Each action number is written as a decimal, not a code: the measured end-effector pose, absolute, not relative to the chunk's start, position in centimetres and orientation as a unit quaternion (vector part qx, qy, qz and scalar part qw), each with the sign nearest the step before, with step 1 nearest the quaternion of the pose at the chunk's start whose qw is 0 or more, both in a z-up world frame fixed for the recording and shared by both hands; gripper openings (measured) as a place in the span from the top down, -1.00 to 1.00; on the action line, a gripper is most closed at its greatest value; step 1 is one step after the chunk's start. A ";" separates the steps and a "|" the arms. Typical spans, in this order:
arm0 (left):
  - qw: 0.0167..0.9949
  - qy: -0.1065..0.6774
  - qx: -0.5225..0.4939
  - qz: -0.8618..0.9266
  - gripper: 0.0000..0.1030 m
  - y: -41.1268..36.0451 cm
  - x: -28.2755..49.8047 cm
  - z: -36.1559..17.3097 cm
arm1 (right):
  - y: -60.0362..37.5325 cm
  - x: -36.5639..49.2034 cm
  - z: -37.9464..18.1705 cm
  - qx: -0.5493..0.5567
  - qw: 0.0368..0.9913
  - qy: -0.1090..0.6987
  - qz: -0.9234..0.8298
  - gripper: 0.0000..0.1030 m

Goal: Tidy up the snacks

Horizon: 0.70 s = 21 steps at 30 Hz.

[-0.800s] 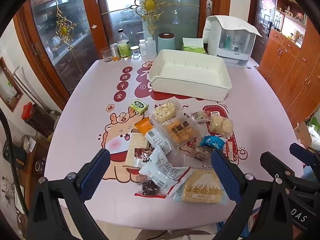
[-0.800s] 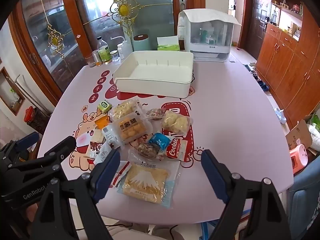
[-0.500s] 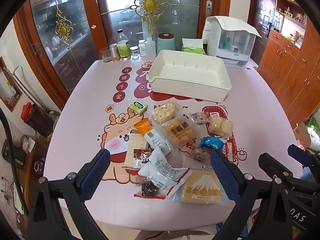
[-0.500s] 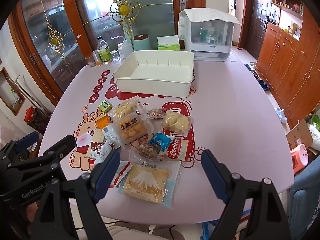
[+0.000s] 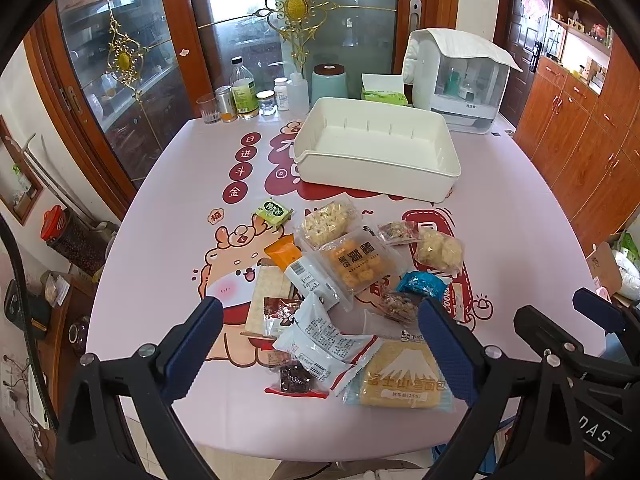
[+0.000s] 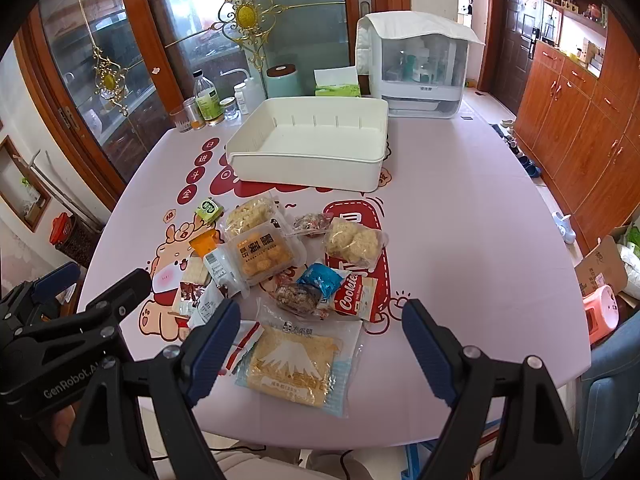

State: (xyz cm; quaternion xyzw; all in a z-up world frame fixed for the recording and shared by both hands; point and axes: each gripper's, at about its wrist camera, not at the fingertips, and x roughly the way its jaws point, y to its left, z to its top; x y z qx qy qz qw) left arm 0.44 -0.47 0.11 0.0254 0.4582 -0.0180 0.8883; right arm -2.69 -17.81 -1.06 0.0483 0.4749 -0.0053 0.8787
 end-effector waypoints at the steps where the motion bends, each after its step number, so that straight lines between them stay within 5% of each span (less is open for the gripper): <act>1: 0.888 0.458 0.025 -0.018 -0.88 -0.5 0.4 0.1 | -17.7 -2.7 -1.4 0.049 0.879 0.475 -0.005 -0.63; 21: 0.888 0.459 0.027 -0.017 -0.88 -0.4 0.4 0.0 | -17.9 -2.5 -1.3 0.051 0.876 0.479 -0.004 -0.63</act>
